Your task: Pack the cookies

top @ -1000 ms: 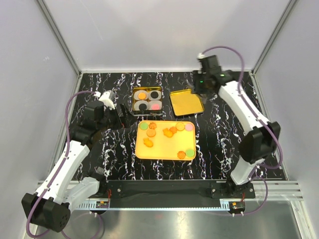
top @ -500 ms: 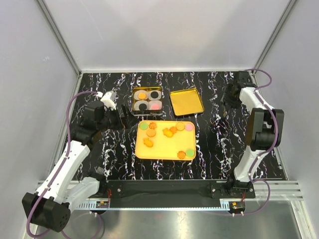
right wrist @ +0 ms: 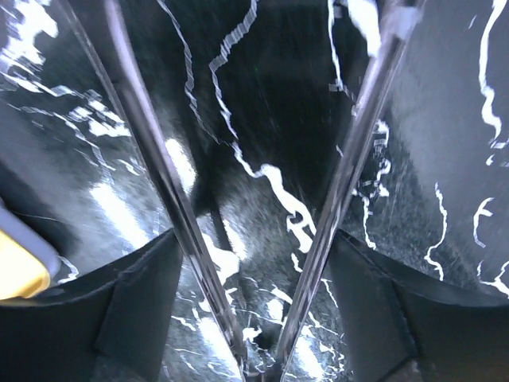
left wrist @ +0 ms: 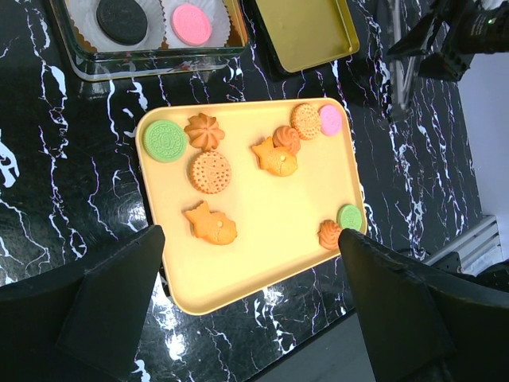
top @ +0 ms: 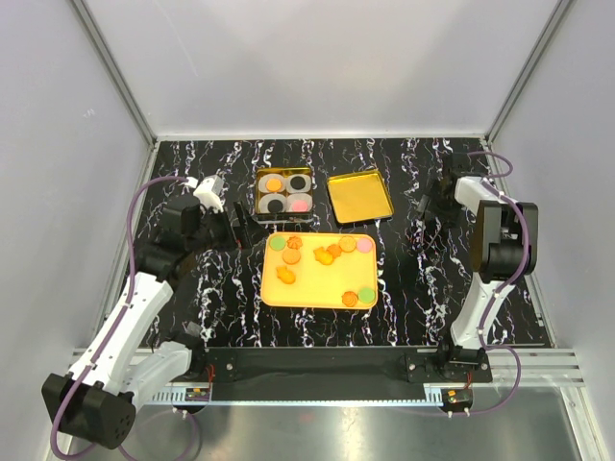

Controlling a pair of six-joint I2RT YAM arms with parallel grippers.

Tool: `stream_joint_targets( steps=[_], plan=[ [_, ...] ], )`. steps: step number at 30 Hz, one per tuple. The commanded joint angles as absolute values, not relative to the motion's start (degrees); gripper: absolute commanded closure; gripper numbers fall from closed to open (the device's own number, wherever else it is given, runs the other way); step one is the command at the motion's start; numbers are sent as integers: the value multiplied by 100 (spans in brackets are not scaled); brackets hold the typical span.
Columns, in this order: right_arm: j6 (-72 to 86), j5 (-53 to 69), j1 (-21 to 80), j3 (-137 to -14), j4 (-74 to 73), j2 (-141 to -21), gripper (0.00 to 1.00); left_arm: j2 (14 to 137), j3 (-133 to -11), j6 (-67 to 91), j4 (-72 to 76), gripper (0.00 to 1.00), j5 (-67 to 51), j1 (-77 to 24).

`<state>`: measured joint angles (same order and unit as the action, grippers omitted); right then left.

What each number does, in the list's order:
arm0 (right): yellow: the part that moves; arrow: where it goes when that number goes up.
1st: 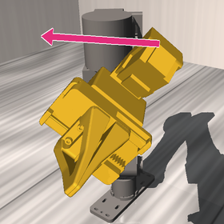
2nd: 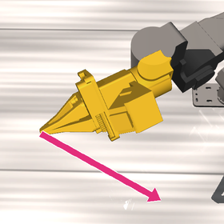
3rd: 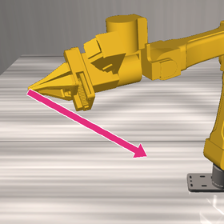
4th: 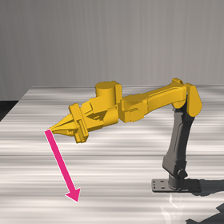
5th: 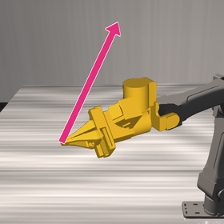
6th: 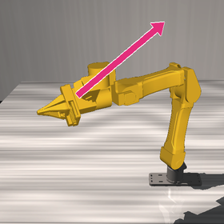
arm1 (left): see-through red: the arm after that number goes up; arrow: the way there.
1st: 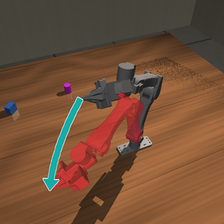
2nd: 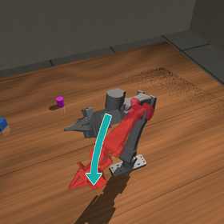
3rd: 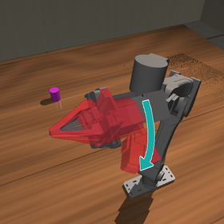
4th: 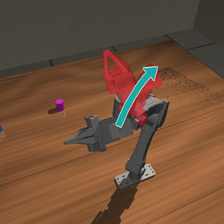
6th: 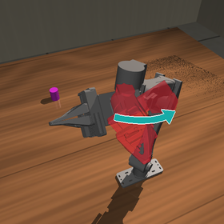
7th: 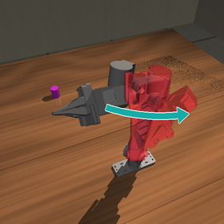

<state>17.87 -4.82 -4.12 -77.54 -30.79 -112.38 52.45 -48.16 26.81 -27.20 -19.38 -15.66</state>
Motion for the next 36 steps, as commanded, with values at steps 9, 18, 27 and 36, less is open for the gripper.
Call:
stream_joint_targets(
  steps=[9,18,27,36],
  plan=[
    [1881,-501,-396,-7348,-3111,-10477,9,5080,-4808,2672,-2452,1,-2013,-1529],
    [1767,-502,-98,-7707,-3630,-9387,15,5098,-4808,2681,-2443,1,-2013,-1529],
    [1512,685,545,-10419,-3963,-11731,42,5203,-4878,2751,-2391,1,-1855,-1521],
    [1336,922,536,-11399,-4210,-13130,47,6107,-5720,3252,-2180,1,-2197,-1582]
  ],
)
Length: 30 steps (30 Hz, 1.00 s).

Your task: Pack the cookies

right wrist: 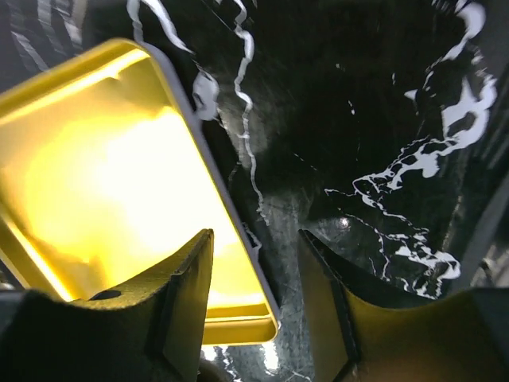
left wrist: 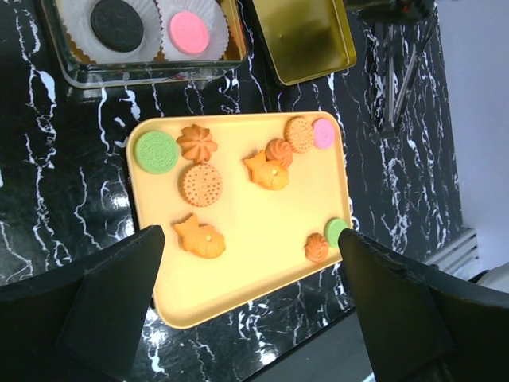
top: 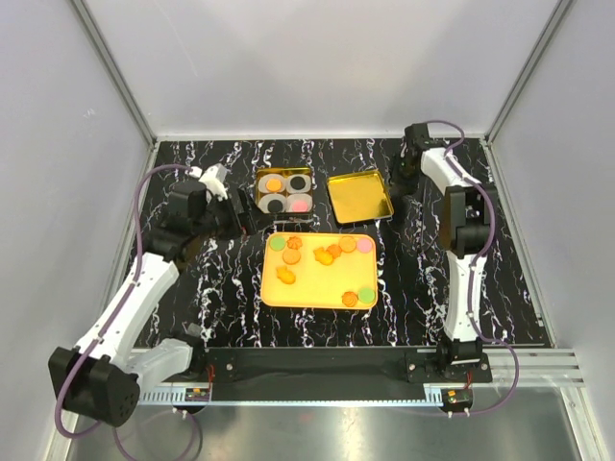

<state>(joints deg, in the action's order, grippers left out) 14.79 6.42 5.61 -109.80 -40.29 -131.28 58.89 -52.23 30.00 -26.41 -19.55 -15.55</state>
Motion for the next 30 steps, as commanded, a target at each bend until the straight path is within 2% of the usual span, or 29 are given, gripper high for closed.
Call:
stream_joint_targets(
  steps=[1,7,11,20,27,30],
  plan=[
    [1362,923,536,-11408,-4184,-13192,47,6369,-5800,3304,-2127,1,-2189,-1678],
    [1389,949,545,-11444,-4219,-13412,48,7522,-6564,3586,-1793,1,-1995,-2091],
    [1362,853,536,-11487,-4341,-13509,57,8392,-7441,3656,-1705,1,-1960,-2355],
    [1423,1028,545,-11373,-4281,-13544,63,10554,-9358,3700,-2258,1,-1688,-2724],
    [1441,1212,562,-11382,-4280,-13632,82,11591,-10072,3533,-2610,1,-1451,-2786],
    [1433,1318,545,-11294,-4272,-13466,98,11829,-10309,3498,-2733,1,-1494,-2786]
  ],
)
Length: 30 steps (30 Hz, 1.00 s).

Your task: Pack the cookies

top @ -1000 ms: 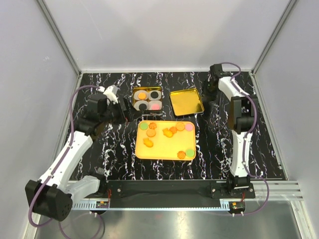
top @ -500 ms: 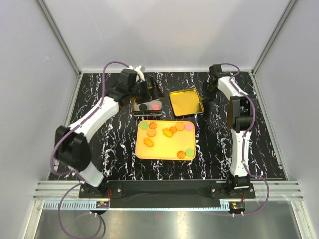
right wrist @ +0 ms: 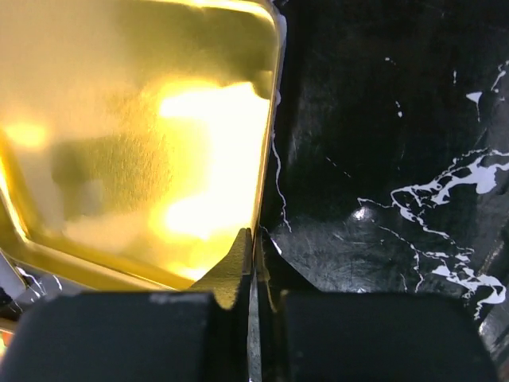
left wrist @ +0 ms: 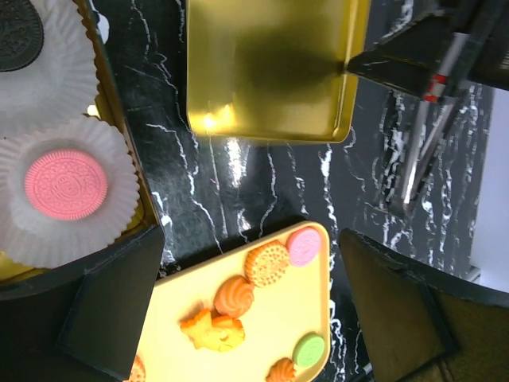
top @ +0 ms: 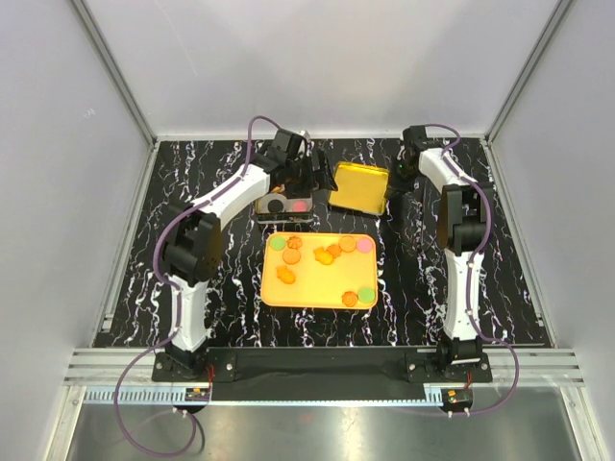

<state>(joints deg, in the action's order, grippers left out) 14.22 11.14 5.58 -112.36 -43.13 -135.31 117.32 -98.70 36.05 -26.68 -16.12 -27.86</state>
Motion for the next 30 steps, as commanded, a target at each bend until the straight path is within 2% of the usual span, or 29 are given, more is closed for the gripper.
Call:
stream_joint_targets(
  steps=[1,7,19,30],
  plan=[
    [1415,1397,536,-11198,-4263,-13395,100,11847,-10336,3481,-2716,1,-1538,-2786],
    [1678,1977,326,-10591,-3780,-12692,100,11970,-10441,3437,-2742,1,-1591,-2751],
    [1907,2250,281,-9932,-3402,-11690,100,12436,-11250,3401,-3120,1,-1994,-2540],
    [1969,2417,395,-9386,-3234,-11030,100,12375,-10926,4313,-1909,2,-3330,-2426]
  ],
)
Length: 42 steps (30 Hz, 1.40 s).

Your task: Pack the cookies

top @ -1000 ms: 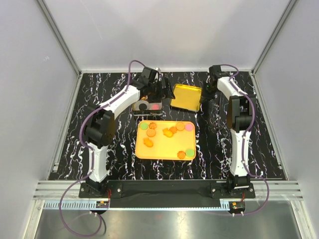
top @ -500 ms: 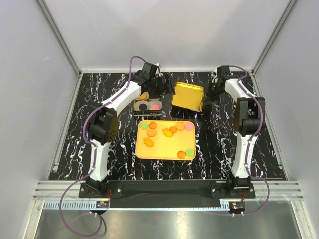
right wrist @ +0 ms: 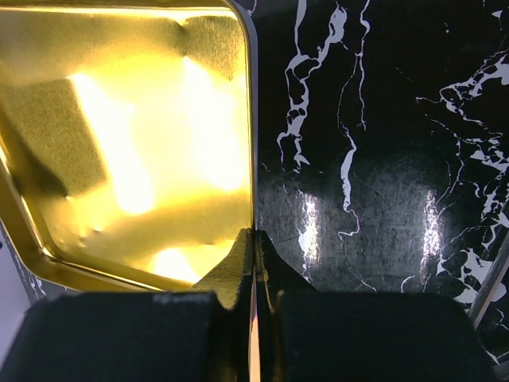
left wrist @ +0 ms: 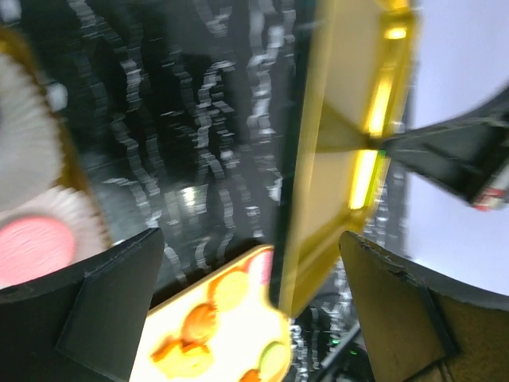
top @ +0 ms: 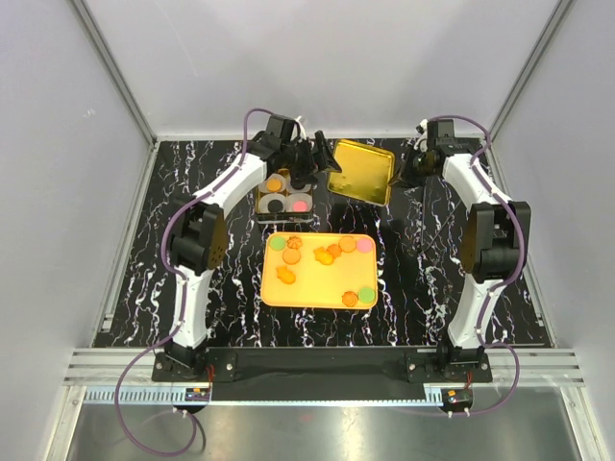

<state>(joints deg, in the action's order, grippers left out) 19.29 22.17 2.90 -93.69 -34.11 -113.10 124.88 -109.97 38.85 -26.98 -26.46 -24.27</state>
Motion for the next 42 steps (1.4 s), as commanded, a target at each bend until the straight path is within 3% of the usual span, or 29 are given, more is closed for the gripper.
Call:
stream_joint_targets(
  steps=[1,8,11,12,15,16,20,23,27,30,34,42],
  plan=[
    [1995,2443,422,-9361,-3217,-11030,100,12340,-10777,4394,-1785,2,-3444,-2426],
    [2276,2821,676,-9202,-2874,-10872,100,12130,-10170,4790,-1047,15,-3831,-2426],
    [2285,2743,764,-9176,-2830,-10793,100,11911,-9652,5053,-478,31,-4025,-2365],
    [2268,2716,799,-9176,-2856,-10758,100,11840,-9529,5176,-362,42,-4043,-2347],
    [2276,2628,826,-9009,-2725,-10635,100,11611,-9255,5186,-255,60,-4087,-2285],
    [2276,2593,844,-8904,-2681,-10609,100,11558,-9203,5168,-264,73,-4087,-2285],
    [2206,2374,922,-8763,-2619,-10529,100,11338,-9114,5098,-360,98,-4069,-2268],
    [2075,2049,1063,-8719,-2646,-10494,93,11233,-9070,5010,-501,100,-4017,-2268],
    [1758,1126,1441,-8579,-2629,-10118,56,11180,-9114,4791,-1001,100,-3815,-2233],
    [1521,476,1722,-8254,-2382,-9688,40,11188,-9254,4606,-1554,100,-3709,-2119],
    [766,-148,2389,-7614,-1786,-9142,29,11224,-9527,4333,-2214,100,-3683,-2004],
    [-815,-1361,3822,-7032,-906,-8955,24,11197,-9545,4254,-2716,100,-3911,-1863]
  ],
)
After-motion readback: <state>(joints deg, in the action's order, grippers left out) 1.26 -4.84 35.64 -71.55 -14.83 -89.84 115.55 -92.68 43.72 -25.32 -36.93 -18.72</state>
